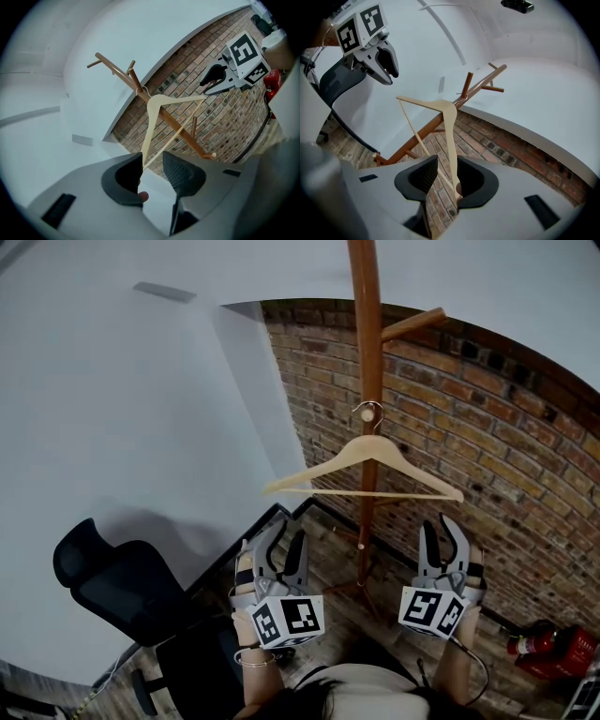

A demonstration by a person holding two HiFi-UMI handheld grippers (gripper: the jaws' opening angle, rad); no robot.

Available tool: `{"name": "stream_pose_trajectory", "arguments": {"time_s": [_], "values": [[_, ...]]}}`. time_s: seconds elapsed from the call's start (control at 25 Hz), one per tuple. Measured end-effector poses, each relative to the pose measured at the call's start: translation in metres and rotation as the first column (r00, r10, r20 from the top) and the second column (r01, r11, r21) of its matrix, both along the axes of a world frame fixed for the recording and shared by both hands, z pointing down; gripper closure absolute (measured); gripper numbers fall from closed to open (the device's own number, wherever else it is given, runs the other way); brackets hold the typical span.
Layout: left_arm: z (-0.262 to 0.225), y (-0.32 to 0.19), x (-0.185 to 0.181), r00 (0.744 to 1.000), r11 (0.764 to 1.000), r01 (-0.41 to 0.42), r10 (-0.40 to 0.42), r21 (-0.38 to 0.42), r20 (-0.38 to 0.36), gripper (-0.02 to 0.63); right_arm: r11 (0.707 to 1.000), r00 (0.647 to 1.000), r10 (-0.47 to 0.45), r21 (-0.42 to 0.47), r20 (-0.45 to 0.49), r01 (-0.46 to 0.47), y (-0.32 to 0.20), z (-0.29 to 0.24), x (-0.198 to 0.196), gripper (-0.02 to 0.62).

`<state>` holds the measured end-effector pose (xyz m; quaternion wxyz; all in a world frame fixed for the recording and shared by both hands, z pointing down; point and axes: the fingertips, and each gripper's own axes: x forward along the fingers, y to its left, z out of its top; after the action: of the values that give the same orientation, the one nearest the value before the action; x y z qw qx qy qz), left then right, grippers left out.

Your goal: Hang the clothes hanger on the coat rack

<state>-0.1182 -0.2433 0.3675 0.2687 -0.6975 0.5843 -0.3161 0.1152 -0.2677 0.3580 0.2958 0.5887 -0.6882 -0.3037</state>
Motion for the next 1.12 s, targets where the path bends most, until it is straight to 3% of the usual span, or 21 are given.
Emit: {"name": "stream_pose_trajectory", "arguments": {"time_s": [1.12], "values": [[0.017,0.129,-0.026,0.995,0.995,-0.097,0.097,-0.014,-0.037,0.565,0.997,0.997,0.075,0.008,-0.02,-0.075,0.142,0.006,-0.039,0.534]]}}
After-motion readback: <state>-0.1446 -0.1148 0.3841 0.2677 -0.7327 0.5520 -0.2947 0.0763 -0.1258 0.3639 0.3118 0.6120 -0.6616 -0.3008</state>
